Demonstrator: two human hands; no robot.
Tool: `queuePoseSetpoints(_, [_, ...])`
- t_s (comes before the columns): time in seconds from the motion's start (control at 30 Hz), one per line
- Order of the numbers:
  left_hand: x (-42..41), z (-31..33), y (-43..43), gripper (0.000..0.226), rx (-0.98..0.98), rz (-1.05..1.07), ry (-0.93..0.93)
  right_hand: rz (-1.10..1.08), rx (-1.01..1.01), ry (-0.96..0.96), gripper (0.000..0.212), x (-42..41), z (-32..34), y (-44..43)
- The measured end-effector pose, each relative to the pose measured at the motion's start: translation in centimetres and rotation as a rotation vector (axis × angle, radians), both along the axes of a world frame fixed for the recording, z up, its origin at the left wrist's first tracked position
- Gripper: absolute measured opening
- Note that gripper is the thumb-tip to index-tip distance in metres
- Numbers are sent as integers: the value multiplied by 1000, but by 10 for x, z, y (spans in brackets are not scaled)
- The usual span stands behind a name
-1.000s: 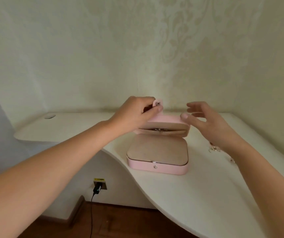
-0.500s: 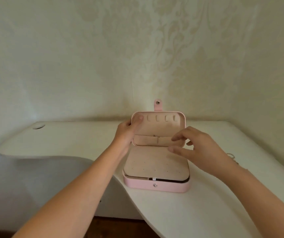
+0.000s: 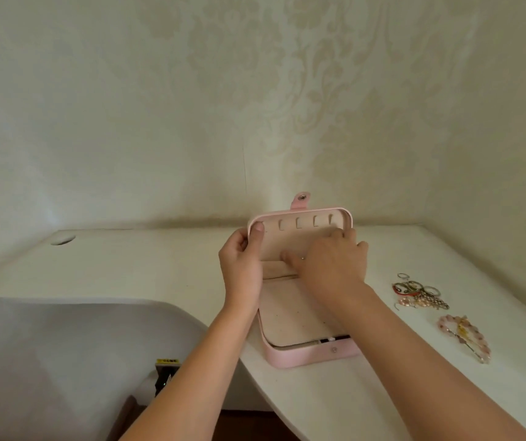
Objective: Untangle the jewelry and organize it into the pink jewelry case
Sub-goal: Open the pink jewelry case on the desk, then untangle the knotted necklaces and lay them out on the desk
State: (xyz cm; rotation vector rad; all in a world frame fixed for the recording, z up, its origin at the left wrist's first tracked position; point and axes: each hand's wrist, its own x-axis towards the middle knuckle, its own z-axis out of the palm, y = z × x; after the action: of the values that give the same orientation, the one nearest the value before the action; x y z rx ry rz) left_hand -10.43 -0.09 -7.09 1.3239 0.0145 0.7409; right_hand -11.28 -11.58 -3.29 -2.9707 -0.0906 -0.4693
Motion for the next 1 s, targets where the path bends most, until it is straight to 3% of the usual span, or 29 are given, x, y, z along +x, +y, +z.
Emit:
queuePoseSetpoints(0.17, [-2,-2,-1,30,7,26,-30,79,294,124,38,0,-3,1])
queuePoseSetpoints(0.4, [-5,1,-5,31,15,36,-2,273,625,110,28,3,-11,-7])
queuePoseSetpoints(0.47, [-4,1,-5,32,18,37,-1,313,868,140,31,2,-9,-12])
queuePoseSetpoints(0.6, [1,2,0,35,-11,45,38,447,1613,337,21,0,10,-34])
queuePoseSetpoints(0.67, [7,6,5,39,-31,62,55,515,1832,414,20,1,19,-52])
queuePoseSetpoints(0.73, [15,17,13,41,-25,87,57,523,1873,436,20,4,22,-72])
queuePoseSetpoints(1.0, [71,53,52,24,218,247,47,388,1670,258,20,12,22,-137])
